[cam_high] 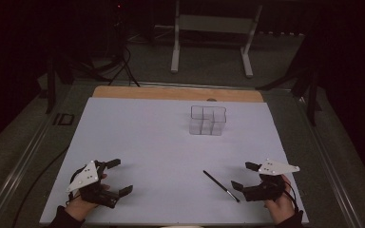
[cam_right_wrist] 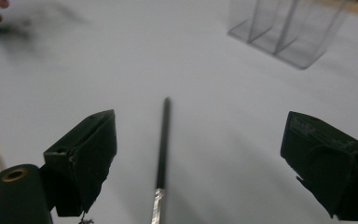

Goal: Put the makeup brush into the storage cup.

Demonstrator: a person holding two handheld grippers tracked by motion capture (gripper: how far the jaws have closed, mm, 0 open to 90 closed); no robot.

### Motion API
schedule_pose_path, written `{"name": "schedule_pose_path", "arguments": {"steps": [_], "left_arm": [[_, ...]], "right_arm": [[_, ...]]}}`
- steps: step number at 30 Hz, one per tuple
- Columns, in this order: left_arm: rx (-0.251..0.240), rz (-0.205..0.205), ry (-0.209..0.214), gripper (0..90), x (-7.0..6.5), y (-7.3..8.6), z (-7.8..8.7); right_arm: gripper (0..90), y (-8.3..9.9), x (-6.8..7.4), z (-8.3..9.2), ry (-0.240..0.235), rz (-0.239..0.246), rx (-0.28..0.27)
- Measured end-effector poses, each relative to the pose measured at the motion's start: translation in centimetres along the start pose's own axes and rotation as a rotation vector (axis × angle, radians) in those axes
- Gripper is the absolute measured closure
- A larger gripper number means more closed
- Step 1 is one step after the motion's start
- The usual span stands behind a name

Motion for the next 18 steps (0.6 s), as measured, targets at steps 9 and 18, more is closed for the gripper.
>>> {"name": "schedule_pose_path", "arguments": {"steps": [9, 18], "left_arm": [[0.004, 0.0, 0.002, 0.9, 0.0, 0.0, 0.0], [0.012, -0.003, 0.007, 1.0, 0.0, 0.1, -0.2]], "right_arm": [[10.9, -1.2, 1.0, -0.2, 0.067, 0.027, 0.125], [13.4, -1.7, 1.9, -0.8, 0.045, 0.015, 0.195]]}}
Point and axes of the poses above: each handheld gripper's, and its own axes: z roughly backward along the jaws, y roughly out of its underside, x roughly to its left, the point moved 6 cm from there along -z, roughly forward along the jaws, and after that the axes turned 10 degrees about -x, right-handed, at the moved point
